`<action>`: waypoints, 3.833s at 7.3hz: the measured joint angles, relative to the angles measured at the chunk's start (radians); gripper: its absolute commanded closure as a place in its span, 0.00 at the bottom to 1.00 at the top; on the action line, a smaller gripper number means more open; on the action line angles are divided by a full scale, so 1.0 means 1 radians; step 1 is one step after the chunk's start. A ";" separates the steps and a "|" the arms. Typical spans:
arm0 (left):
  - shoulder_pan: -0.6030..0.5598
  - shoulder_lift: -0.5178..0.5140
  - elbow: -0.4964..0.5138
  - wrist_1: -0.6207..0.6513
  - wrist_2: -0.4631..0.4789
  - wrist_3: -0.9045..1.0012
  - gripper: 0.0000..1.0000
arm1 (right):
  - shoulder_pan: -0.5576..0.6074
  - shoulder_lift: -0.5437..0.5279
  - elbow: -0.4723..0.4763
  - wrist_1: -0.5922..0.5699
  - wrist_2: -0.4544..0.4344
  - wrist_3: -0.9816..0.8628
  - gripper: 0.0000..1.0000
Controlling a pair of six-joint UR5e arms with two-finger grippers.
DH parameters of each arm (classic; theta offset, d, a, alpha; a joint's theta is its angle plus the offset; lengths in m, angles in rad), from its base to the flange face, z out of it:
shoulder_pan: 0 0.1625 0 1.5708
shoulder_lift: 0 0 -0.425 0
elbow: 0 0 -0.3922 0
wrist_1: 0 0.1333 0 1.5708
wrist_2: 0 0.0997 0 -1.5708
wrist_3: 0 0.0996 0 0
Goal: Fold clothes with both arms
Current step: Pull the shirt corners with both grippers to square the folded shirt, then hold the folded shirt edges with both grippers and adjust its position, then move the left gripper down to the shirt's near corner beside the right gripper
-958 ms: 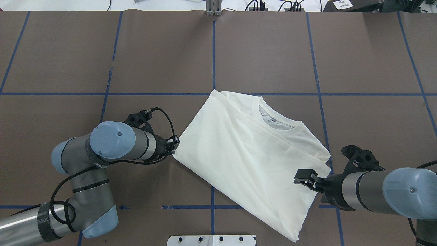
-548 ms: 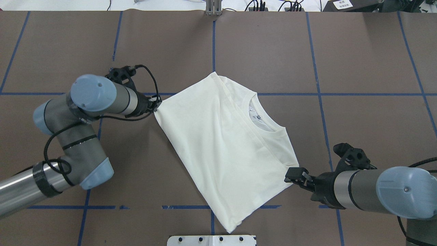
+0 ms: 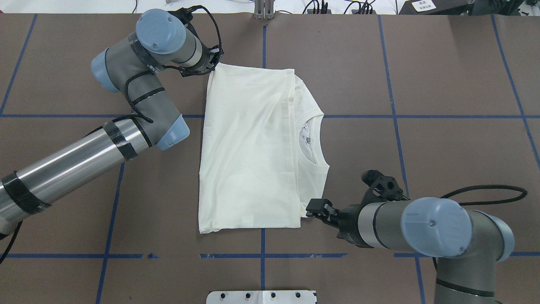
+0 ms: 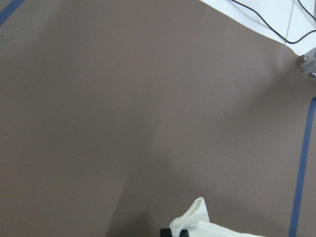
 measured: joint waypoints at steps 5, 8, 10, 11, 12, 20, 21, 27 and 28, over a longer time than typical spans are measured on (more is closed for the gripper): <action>-0.002 0.209 -0.364 0.064 -0.098 -0.002 0.38 | -0.014 0.147 -0.210 -0.018 -0.124 0.001 0.07; -0.001 0.219 -0.378 0.070 -0.098 -0.002 0.38 | -0.029 0.179 -0.244 -0.071 -0.144 0.001 0.13; -0.001 0.220 -0.378 0.070 -0.098 -0.002 0.37 | -0.033 0.181 -0.241 -0.091 -0.144 0.001 0.15; -0.001 0.220 -0.378 0.070 -0.097 -0.002 0.37 | -0.035 0.181 -0.239 -0.101 -0.144 0.001 0.20; -0.001 0.220 -0.378 0.070 -0.097 -0.002 0.37 | -0.038 0.181 -0.240 -0.106 -0.144 0.001 0.24; 0.000 0.228 -0.386 0.077 -0.096 -0.003 0.35 | -0.040 0.200 -0.229 -0.123 -0.153 0.002 1.00; 0.003 0.229 -0.391 0.081 -0.096 -0.017 0.35 | -0.036 0.198 -0.214 -0.123 -0.152 0.001 1.00; 0.312 0.441 -0.673 0.120 0.054 -0.351 0.33 | -0.046 0.178 -0.180 -0.124 -0.147 0.001 1.00; 0.380 0.485 -0.698 0.127 0.092 -0.418 0.33 | -0.046 0.175 -0.176 -0.123 -0.146 0.001 1.00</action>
